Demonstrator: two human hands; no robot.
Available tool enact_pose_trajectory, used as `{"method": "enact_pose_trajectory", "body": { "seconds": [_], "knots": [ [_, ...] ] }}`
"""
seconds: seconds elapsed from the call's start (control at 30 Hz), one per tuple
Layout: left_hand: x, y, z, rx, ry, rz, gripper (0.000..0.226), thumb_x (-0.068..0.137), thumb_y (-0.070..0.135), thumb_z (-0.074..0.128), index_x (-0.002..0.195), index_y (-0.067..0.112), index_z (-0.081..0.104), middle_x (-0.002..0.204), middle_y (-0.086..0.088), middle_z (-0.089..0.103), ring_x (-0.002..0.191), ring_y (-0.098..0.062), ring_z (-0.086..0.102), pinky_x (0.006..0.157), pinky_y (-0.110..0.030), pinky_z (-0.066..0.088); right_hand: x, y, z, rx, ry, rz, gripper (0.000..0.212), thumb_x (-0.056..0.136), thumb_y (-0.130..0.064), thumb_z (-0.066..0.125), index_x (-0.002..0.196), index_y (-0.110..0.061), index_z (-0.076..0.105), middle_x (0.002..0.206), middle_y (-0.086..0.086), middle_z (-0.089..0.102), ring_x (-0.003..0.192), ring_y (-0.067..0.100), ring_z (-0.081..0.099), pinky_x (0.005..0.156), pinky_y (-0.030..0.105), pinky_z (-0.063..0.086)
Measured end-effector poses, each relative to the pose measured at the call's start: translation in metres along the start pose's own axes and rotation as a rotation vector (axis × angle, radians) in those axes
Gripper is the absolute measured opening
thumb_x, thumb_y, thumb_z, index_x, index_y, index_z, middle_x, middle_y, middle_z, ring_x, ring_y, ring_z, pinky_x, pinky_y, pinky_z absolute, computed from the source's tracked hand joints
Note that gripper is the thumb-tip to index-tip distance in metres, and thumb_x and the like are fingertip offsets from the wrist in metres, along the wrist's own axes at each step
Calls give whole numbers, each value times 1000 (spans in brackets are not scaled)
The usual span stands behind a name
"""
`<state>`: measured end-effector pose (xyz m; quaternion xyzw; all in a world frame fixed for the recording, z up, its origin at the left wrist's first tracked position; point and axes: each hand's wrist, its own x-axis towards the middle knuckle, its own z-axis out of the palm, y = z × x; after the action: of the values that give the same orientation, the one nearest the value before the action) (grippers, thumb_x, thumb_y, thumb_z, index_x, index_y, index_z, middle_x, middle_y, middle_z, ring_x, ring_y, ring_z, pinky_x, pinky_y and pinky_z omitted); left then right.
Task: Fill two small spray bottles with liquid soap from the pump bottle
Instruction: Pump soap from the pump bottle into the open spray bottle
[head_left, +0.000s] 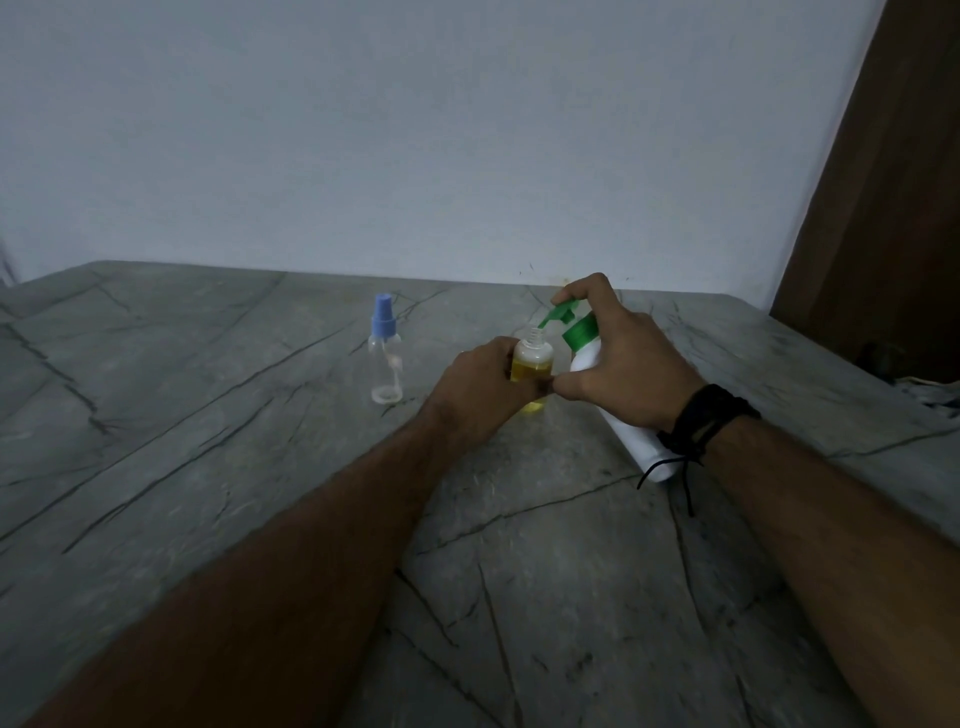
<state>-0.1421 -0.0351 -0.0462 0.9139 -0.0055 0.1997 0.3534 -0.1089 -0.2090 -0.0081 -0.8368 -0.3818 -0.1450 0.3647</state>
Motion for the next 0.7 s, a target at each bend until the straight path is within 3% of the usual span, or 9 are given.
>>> {"method": "enact_pose_trajectory", "body": {
  "seconds": [0.2, 0.4, 0.57, 0.7],
  "knots": [
    [-1, 0, 0, -2, -1, 4, 54, 81, 50, 71, 126, 21, 59, 116, 1, 69, 99, -11, 63, 90, -31, 52, -1, 0, 1, -11, 3, -15, 78, 68, -19, 83, 131, -37, 40, 96, -2, 68, 77, 18, 67, 71, 41, 59],
    [-1, 0, 1, -25, 5, -12, 56, 79, 51, 72, 125, 21, 59, 114, 2, 69, 99, -12, 64, 91, -36, 53, -1, 2, 0, -2, 13, -1, 71, 67, -18, 83, 123, -34, 41, 97, -2, 68, 78, 17, 68, 72, 44, 59],
    [-1, 0, 0, -22, -1, -6, 55, 80, 50, 72, 126, 21, 59, 115, 3, 69, 97, -10, 63, 89, -30, 52, -1, 1, 0, 1, 14, -13, 77, 68, -17, 82, 130, -37, 40, 95, 0, 68, 78, 20, 68, 71, 43, 59],
    [0, -1, 1, 7, 6, 5, 55, 82, 49, 70, 127, 20, 58, 115, 2, 68, 95, -8, 60, 84, -25, 48, 0, 0, 0, -6, 3, -10, 71, 68, -16, 83, 124, -32, 42, 95, -2, 68, 77, 17, 67, 68, 37, 58]
  ]
}}
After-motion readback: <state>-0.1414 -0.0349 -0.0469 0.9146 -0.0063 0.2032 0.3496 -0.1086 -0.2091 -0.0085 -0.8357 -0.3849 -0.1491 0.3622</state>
